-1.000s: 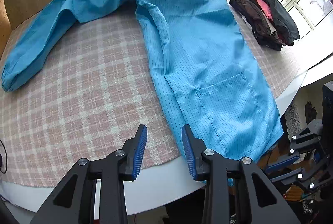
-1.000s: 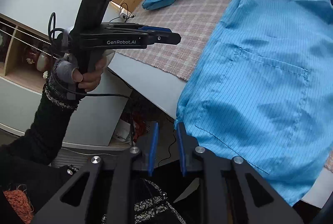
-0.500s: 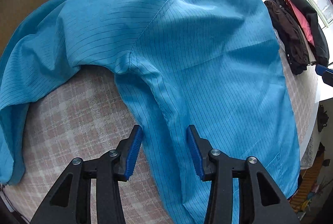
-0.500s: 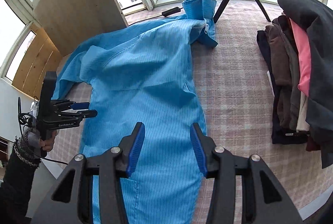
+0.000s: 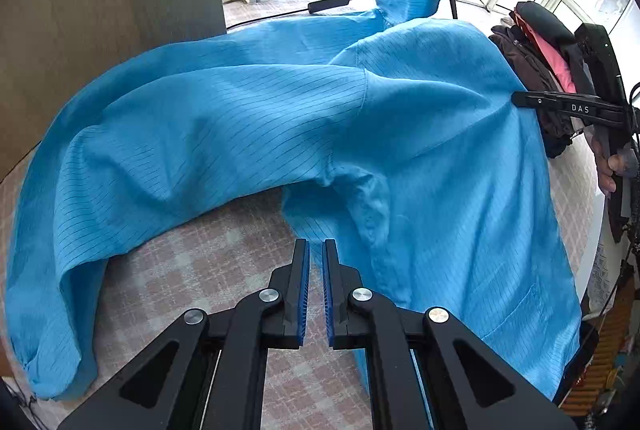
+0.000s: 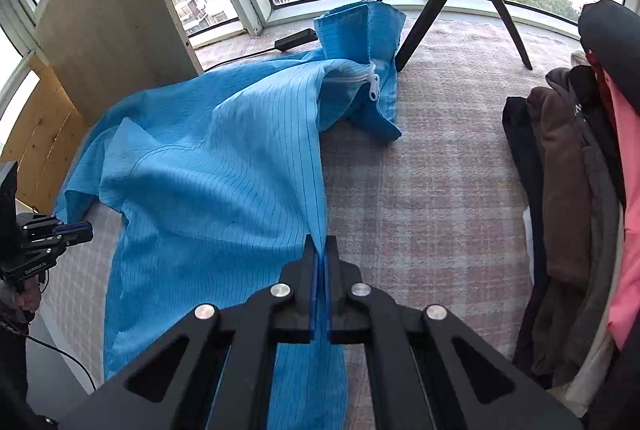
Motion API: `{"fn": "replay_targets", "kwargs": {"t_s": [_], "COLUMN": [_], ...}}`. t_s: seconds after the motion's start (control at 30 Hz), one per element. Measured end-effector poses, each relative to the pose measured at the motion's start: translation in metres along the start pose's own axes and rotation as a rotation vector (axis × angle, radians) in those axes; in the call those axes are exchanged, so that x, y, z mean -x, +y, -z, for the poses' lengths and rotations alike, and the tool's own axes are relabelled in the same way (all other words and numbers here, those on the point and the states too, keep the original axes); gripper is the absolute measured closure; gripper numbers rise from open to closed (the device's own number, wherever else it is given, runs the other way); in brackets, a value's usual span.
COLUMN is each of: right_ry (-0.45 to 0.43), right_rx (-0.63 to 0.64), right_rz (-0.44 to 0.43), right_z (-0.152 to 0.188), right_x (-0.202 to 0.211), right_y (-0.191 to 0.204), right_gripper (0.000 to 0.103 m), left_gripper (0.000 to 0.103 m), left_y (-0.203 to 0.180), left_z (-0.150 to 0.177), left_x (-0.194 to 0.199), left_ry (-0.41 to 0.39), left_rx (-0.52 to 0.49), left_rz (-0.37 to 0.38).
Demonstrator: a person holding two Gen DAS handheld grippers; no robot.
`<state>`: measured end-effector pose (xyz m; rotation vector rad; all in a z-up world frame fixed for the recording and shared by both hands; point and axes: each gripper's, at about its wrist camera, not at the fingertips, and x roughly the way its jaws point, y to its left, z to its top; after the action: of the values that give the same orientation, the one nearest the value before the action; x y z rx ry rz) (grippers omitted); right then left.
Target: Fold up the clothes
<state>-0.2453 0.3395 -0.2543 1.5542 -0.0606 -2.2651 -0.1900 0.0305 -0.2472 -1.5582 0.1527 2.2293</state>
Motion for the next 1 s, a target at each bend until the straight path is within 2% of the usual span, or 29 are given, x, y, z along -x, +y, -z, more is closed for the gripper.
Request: {"fn": "replay_targets", "kwargs": {"t_s": [0.07,0.13,0.17,0.23,0.27,0.3,0.37,0.43,0.47,0.53,0.6,0.67,0.73,0.77,0.8,0.83,0.87,0.9,1.0], "right_ry": [0.013,0.059,0.052,0.043,0.035,0.024,0.010,0.002,-0.002,0.015,0.039,0.057,0.057,0.058,0.072,0.087,0.079,0.066,0.040], "right_rx": [-0.005,-0.009,0.005,0.043,0.066,0.082,0.086,0.086,0.087,0.083,0.076,0.090,0.107,0.115,0.131,0.148,0.157,0.160,0.167], "right_rz": [0.020,0.007,-0.012,-0.017,-0.010,-0.006,-0.023,-0.016,-0.012,-0.001,0.019,0.055,0.084,0.098,0.160,0.223,0.239,0.236,0.243], "right_z": [0.001,0.003,0.006,0.008,0.009,0.008,0.007,0.004,0.002,0.000,0.000,0.003,0.007,0.009,0.011,0.012,0.014,0.014,0.014], "right_x": [-0.006,-0.019,-0.017,-0.009,-0.004,0.002,0.012,0.019,0.022,0.015,0.002,-0.013,-0.028,-0.035,-0.044,-0.054,-0.056,-0.053,-0.022], "right_y": [-0.004,-0.002,0.003,0.012,0.015,0.018,0.018,0.018,0.018,0.015,0.010,0.011,0.015,0.016,0.019,0.021,0.023,0.024,0.023], "right_gripper": [0.100,0.094,0.088,0.055,0.053,0.053,0.053,0.053,0.053,0.049,0.049,0.049,0.051,0.051,0.053,0.058,0.058,0.059,0.059], "left_gripper": [0.099,0.099,0.094,0.073,0.059,0.053,0.053,0.053,0.054,0.068,0.103,0.102,0.102,0.097,0.092,0.092,0.096,0.096,0.081], "left_y": [0.015,0.015,0.007,-0.013,-0.022,-0.030,-0.039,-0.044,-0.043,-0.040,-0.038,-0.035,-0.028,-0.021,-0.013,-0.006,0.000,0.003,0.002], "left_z": [-0.004,-0.003,-0.002,-0.001,-0.002,-0.003,-0.011,-0.016,-0.017,-0.019,-0.021,-0.019,-0.015,-0.015,-0.015,-0.016,-0.017,-0.015,-0.007], "left_x": [-0.019,-0.019,-0.013,-0.005,-0.004,-0.006,-0.019,-0.040,-0.051,-0.067,-0.061,-0.044,-0.020,-0.013,-0.013,-0.023,-0.030,-0.032,-0.016], "left_ry": [0.062,0.059,0.042,0.028,0.026,0.026,0.045,0.099,0.130,0.148,0.124,0.097,0.029,-0.005,-0.007,0.029,0.054,0.064,0.065], "left_rx": [0.051,0.072,0.044,-0.009,-0.029,-0.045,-0.071,-0.062,-0.047,-0.030,-0.026,-0.017,-0.023,-0.004,0.014,0.032,0.045,0.046,0.018], "left_rz": [0.017,0.073,0.087,0.114,0.131,0.149,0.123,0.080,0.083,0.097,0.110,0.107,0.065,0.077,0.068,0.033,0.022,0.034,0.020]}}
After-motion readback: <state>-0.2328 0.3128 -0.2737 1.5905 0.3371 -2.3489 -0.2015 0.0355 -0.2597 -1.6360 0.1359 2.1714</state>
